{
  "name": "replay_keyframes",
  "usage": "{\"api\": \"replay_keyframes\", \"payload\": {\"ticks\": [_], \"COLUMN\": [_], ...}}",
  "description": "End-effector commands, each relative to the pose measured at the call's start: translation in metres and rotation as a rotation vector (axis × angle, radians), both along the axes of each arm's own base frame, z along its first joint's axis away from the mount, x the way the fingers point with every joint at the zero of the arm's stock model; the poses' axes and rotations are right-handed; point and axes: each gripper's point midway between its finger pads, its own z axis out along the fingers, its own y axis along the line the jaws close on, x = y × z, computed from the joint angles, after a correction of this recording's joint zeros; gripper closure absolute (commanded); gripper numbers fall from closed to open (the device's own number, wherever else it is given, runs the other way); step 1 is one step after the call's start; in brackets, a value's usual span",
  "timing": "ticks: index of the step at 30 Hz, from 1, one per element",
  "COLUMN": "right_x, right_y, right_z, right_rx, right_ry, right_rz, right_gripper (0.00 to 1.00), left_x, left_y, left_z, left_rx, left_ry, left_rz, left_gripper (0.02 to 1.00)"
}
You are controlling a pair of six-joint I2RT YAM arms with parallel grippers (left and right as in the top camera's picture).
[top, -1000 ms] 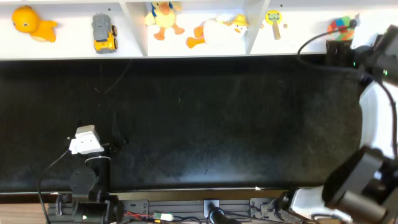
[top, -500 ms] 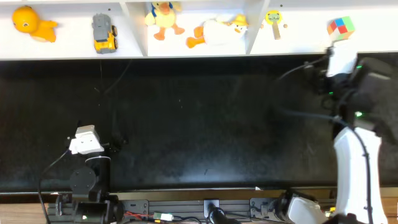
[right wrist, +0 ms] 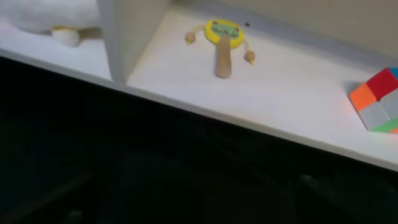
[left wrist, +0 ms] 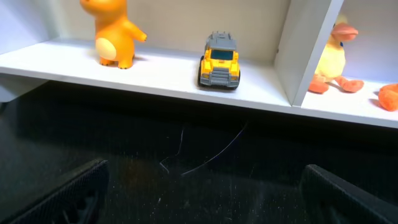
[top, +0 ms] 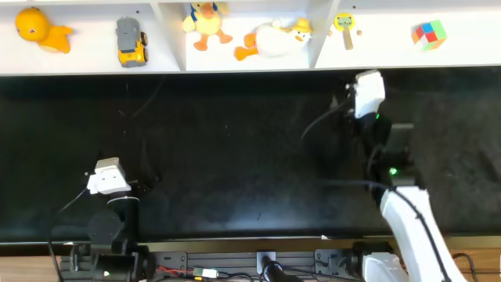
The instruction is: Store Toys
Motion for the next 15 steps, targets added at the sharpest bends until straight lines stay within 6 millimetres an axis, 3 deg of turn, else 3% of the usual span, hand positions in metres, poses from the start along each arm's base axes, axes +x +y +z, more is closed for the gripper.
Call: {"api": "replay_keyframes", "payload": {"ticks": [1, 4, 10, 15], "right_x": [-0.02, -0.032, -0.051, -0.066], "right_y": [0.015, 0.023, 0.022, 0.02], "right_z": [0.006, 0.007, 0.008, 0.0], "right_rx": [0.019, 0.036, 0.213, 0.259], "right_ry": [-0.071, -0.094, -0.129, -0.16], "right_rz": [0.017, 0.023, -0.055, -0.067], "right_gripper": [0.005, 0.003, 0.005, 0.005], "left_x": [-0.001, -0.001, -0.001, -0.001], "left_y": [0.002, 0.002, 0.002, 0.002], "left_z": [0.001, 0.001, 0.001, 0.001], "left_rx": [0.021, 0.021, 0.021, 0.021], "left_ry": [-0.003, -0.003, -0.002, -0.003], "left_rz": [0.007, 0.007, 0.007, 0.007], "left_gripper": [0.02, 0.02, 0.02, 0.02]}}
